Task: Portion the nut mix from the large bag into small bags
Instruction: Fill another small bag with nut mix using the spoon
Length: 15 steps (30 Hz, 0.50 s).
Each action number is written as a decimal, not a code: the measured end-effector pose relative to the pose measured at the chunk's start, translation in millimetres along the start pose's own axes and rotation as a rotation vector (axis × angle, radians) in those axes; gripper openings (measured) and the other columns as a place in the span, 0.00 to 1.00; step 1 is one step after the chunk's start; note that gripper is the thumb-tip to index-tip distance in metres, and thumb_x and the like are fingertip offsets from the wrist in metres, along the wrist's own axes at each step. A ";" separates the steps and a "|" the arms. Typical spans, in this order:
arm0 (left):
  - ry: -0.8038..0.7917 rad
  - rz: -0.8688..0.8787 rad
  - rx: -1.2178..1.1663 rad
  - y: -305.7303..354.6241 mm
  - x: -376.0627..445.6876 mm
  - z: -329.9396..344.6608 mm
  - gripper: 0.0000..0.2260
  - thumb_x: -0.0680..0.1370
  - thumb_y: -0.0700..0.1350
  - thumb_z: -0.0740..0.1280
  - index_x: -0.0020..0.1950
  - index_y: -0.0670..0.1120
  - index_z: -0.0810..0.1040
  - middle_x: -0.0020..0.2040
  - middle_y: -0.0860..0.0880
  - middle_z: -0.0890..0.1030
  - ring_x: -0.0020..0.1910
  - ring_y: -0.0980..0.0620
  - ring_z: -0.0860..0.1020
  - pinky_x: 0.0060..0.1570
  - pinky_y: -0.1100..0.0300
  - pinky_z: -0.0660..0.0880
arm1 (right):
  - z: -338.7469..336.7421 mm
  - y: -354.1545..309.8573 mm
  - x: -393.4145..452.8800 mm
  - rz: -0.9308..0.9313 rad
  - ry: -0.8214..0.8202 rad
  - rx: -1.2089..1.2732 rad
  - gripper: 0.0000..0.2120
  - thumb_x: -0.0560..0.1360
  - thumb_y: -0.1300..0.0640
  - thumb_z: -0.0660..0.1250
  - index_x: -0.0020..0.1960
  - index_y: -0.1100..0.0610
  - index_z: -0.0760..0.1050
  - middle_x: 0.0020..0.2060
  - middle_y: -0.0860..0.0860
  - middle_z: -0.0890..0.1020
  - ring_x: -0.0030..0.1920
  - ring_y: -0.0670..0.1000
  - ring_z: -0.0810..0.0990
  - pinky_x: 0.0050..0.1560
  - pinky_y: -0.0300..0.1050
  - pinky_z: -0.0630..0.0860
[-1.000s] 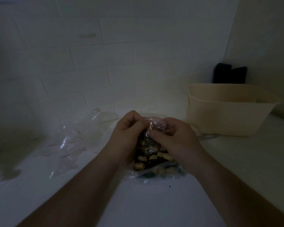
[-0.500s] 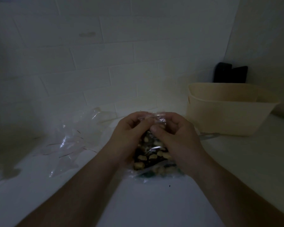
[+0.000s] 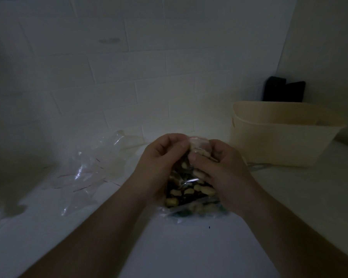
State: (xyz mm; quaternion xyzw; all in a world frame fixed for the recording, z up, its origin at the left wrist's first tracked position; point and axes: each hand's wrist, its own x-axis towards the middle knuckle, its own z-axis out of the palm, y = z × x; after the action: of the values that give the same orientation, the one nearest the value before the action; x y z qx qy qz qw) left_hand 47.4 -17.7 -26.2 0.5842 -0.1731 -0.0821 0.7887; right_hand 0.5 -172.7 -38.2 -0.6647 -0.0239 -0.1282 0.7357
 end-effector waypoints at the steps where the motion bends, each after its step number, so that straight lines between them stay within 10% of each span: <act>1: -0.005 -0.016 -0.010 -0.9 0.0 -0.5 0.13 0.80 0.43 0.72 0.60 0.36 0.81 0.59 0.33 0.83 0.57 0.34 0.83 0.64 0.38 0.77 | 0.1 0.0 0.0 0.001 -0.005 0.022 0.16 0.70 0.54 0.77 0.55 0.58 0.81 0.50 0.55 0.87 0.54 0.58 0.87 0.60 0.67 0.81; 9: 0.005 0.064 -0.013 -2.9 1.6 -2.5 0.08 0.73 0.47 0.77 0.47 0.45 0.84 0.49 0.31 0.83 0.49 0.36 0.80 0.54 0.40 0.74 | -2.7 -0.6 -2.1 -0.004 -0.098 -0.076 0.10 0.74 0.66 0.76 0.53 0.55 0.85 0.47 0.54 0.89 0.50 0.54 0.88 0.52 0.51 0.81; 15: -0.099 0.018 0.111 -6.3 2.4 -6.5 0.18 0.77 0.47 0.72 0.62 0.38 0.79 0.60 0.35 0.84 0.59 0.34 0.83 0.61 0.42 0.79 | -6.8 -8.6 -1.5 -0.092 -0.034 -0.091 0.15 0.75 0.64 0.75 0.59 0.52 0.85 0.50 0.53 0.89 0.53 0.55 0.88 0.59 0.61 0.82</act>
State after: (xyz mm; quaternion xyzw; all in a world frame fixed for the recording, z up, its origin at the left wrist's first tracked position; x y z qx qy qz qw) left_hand 52.5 -14.6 -33.4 0.6208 -0.2214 -0.0938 0.7462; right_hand -3.8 -179.8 -31.0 -0.6978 -0.0611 -0.1514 0.6975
